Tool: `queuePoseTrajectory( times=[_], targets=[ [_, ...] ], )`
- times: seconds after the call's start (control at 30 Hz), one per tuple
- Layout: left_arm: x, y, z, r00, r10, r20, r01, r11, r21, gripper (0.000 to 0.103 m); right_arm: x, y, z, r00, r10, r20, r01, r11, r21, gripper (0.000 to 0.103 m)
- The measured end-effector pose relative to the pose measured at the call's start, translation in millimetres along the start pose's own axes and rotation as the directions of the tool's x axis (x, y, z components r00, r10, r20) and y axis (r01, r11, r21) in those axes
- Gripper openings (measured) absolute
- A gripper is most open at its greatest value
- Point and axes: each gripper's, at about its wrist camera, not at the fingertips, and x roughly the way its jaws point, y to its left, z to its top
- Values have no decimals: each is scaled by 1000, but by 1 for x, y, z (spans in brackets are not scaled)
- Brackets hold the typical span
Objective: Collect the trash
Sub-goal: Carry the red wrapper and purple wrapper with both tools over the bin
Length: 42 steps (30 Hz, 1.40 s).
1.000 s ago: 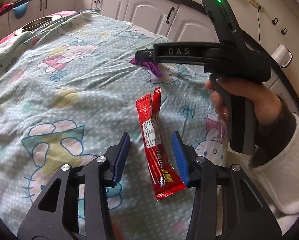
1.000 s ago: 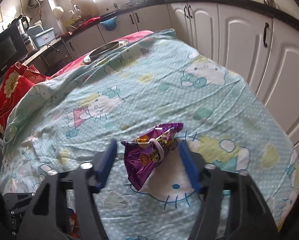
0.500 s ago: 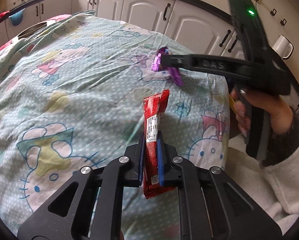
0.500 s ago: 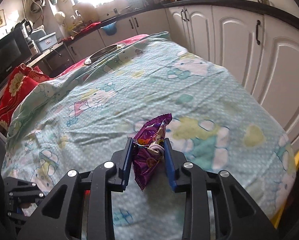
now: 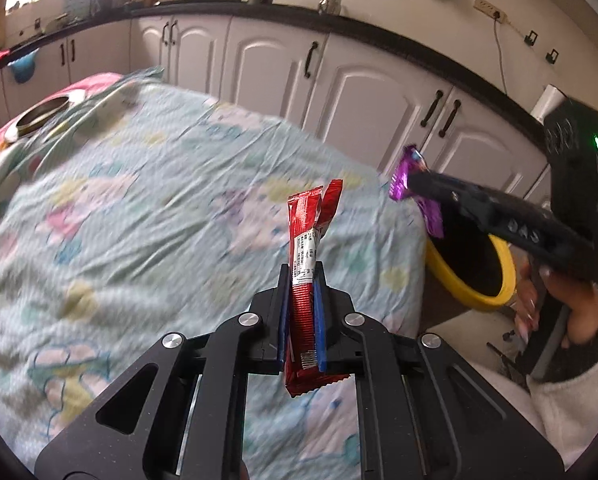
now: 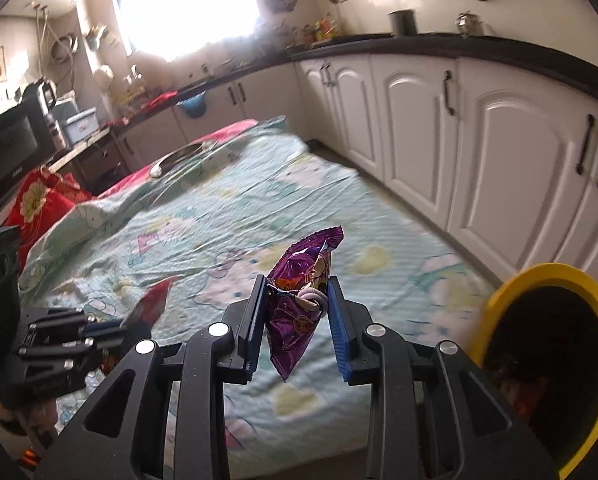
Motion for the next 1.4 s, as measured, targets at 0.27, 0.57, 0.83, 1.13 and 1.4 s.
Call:
queuePoseTrajectory(
  times=[0.27, 0.57, 0.83, 1.13, 1.4],
  targets=[
    [12, -39, 23, 999, -41, 29, 40, 999, 36, 6, -47, -38, -4, 995, -70, 71, 67, 997, 49, 28],
    [30, -84, 45, 995, -90, 42, 86, 993, 83, 6, -86, -74, -12, 982, -145, 121, 133, 986, 102, 28],
    [50, -125, 59, 990, -134, 37, 128, 983, 131, 6, -112, -106, -23, 967, -211, 141, 191, 971, 146, 28],
    [74, -167, 70, 985, -173, 20, 167, 971, 169, 6, -131, -135, -39, 956, -259, 140, 230, 953, 196, 28],
    [96, -194, 72, 981, -193, -7, 191, 962, 195, 6, -140, -152, -55, 950, -283, 128, 250, 941, 229, 28]
  ],
)
